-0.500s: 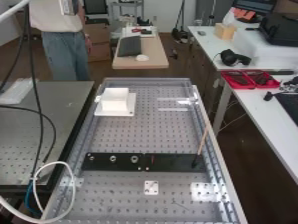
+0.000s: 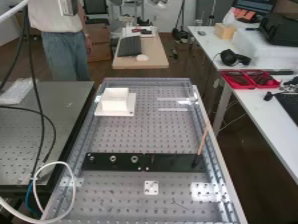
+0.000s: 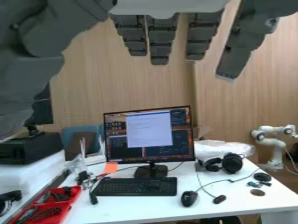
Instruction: Grab the larger nut and place it in the white container
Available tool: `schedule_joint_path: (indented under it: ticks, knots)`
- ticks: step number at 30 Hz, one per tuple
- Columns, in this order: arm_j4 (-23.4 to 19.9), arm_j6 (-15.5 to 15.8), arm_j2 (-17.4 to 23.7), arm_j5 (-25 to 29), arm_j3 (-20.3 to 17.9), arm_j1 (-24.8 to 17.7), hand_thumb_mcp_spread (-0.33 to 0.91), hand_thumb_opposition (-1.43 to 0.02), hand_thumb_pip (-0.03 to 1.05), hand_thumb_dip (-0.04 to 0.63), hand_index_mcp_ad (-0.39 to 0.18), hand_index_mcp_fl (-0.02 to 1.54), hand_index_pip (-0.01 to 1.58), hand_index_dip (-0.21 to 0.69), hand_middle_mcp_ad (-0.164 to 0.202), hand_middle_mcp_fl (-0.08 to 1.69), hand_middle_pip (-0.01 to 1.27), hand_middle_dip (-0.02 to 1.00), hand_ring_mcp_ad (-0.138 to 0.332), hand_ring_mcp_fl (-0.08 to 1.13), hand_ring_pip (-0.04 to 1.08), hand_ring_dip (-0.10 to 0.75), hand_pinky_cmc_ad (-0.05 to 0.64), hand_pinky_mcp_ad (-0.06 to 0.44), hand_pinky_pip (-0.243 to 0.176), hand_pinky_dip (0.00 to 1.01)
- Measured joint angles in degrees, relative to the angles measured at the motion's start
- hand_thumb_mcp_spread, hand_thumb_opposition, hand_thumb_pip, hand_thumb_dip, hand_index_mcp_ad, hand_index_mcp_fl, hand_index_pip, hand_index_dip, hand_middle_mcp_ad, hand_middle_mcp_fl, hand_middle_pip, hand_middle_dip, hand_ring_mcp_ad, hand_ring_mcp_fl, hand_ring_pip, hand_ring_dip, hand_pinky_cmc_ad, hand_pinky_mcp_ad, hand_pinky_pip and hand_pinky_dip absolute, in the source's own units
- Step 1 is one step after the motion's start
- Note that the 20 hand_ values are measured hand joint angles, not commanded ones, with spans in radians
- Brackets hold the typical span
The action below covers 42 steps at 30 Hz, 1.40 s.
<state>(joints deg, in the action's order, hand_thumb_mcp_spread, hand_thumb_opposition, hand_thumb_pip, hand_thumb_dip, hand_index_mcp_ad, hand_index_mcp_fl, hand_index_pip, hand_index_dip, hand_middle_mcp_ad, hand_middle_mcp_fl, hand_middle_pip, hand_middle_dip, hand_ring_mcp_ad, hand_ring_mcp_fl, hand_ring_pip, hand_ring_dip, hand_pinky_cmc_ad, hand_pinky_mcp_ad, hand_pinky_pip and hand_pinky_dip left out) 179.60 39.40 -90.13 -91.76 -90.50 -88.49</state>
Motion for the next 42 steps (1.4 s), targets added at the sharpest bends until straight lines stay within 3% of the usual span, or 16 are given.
schedule_joint_path:
  ticks: [4, 8, 12, 19, 24, 28, 33, 37, 42]
  knots:
    - [-0.1, 0.1, 0.1, 0.1, -0.2, 0.0, 0.21, -0.66, 0.38, 0.04, 0.012, 0.02, 0.06, 0.093, 0.054, 0.01, 0.12, 0.2, 0.168, 0.0, 0.07, 0.119, 0.346, 0.297, -0.093, 0.58]
    - [-0.4, 0.1, 0.2, 0.4, -1.0, 0.1, 0.21, -0.68, 0.39, 0.037, 0.014, 0.02, 0.06, 0.094, 0.079, 0.01, 0.12, 0.2, 0.188, 0.0, 0.08, 0.119, 0.368, 0.316, -0.096, 0.6]
    - [-1.8, 0.2, 0.4, 0.6, -2.7, 0.3, 0.21, -0.69, 0.4, 0.037, 0.014, 0.02, 0.07, 0.096, 0.079, 0.01, 0.12, 0.21, 0.185, 0.0, 0.08, 0.119, 0.38, 0.314, -0.106, 0.62]
    - [-8.0, 0.1, 1.0, 1.0, -10.3, 1.6, 0.21, -0.71, 0.45, 0.047, 0.014, 0.02, 0.07, 0.091, 0.079, 0.0, 0.13, 0.21, 0.188, 0.0, 0.08, 0.127, 0.386, 0.314, -0.106, 0.61]
    - [-14.3, -0.3, 0.9, 1.2, -16.5, 3.2, 0.21, -0.73, 0.48, 0.063, 0.005, 0.02, 0.08, 0.033, 0.075, 0.0, 0.13, 0.22, 0.188, 0.0, 0.08, 0.127, 0.386, 0.314, -0.106, 0.61]
    - [-18.6, -0.4, 0.0, 0.8, -20.8, 5.4, 0.22, -0.75, 0.57, 0.068, -0.005, 0.02, 0.09, -0.01, 0.077, 0.0, 0.13, 0.22, 0.188, 0.0, 0.08, 0.126, 0.382, 0.314, -0.106, 0.61]
    - [-21.7, -0.1, -1.7, -0.5, -24.1, 8.1, 0.22, -0.79, 0.65, 0.096, -0.038, 0.02, 0.26, -0.073, 0.08, 0.0, 0.13, 0.22, 0.192, 0.0, 0.08, 0.127, 0.38, 0.314, -0.106, 0.62]
    - [-23.8, 0.4, -3.9, -2.1, -26.0, 10.6, 0.22, -0.8, 0.65, 0.124, -0.072, 0.02, 0.42, -0.136, 0.079, 0.0, 0.13, 0.22, 0.194, 0.0, 0.08, 0.127, 0.38, 0.314, -0.106, 0.63]
    - [-25.5, 0.8, -7.3, -4.2, -27.3, 13.4, 0.25, -0.83, 0.71, 0.141, -0.106, 0.02, 0.7, -0.136, 0.077, 0.0, 0.13, 0.22, 0.19, 0.0, 0.08, 0.127, 0.382, 0.314, -0.106, 0.63]
